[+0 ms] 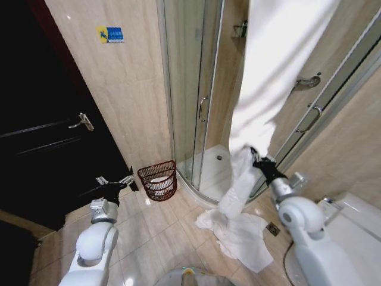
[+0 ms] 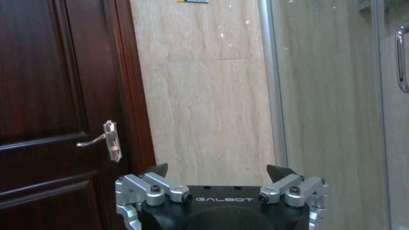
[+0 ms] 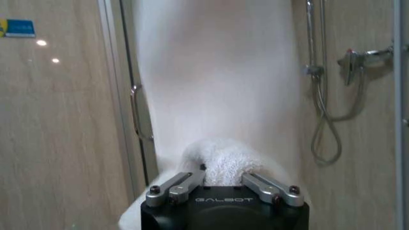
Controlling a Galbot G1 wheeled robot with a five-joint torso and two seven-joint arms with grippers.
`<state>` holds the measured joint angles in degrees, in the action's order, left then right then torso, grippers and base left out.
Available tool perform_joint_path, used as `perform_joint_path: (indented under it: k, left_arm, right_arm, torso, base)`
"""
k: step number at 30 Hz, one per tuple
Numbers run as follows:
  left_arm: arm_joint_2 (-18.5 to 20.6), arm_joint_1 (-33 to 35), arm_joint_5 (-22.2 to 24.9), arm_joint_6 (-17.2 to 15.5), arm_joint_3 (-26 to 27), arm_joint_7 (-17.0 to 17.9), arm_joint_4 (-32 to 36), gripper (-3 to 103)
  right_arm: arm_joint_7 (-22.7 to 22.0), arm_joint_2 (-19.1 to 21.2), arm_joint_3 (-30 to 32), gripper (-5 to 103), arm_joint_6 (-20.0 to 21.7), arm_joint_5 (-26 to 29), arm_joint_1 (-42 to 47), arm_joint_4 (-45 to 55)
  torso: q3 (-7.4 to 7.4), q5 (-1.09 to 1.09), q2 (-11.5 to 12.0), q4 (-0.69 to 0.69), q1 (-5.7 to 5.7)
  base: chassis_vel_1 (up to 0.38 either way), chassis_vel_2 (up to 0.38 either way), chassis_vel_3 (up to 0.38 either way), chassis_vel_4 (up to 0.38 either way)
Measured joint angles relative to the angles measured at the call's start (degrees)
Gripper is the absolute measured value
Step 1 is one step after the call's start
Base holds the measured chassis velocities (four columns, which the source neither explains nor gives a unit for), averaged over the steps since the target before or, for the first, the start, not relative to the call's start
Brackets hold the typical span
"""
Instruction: Discard the used towel into the hamper.
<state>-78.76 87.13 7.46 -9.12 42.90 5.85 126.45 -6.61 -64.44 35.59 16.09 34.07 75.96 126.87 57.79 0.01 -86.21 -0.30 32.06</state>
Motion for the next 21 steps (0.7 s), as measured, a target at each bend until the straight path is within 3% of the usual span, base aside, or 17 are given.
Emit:
perform_joint_path:
  k: [9, 21]
  left_arm:
    - [0.0, 0.0, 0.0, 0.0, 0.0, 0.0, 0.0, 100]
    - [0.0, 0.0, 0.0, 0.0, 0.0, 0.0, 0.0, 100]
  right_arm:
    - [-1.4, -0.9, 0.7, 5, -0.1, -0.2, 2.6, 8.6]
    - [-2.4, -0.1, 3.0, 5, 0.1, 0.3, 2.4, 11.3]
  torso:
    - [0.0, 0.0, 0.0, 0.01, 0.0]
    - [0.0, 0.0, 0.0, 0.01, 0.0]
  base:
    - [0.0, 0.0, 0.0, 0.0]
    - [0.0, 0.0, 0.0, 0.0]
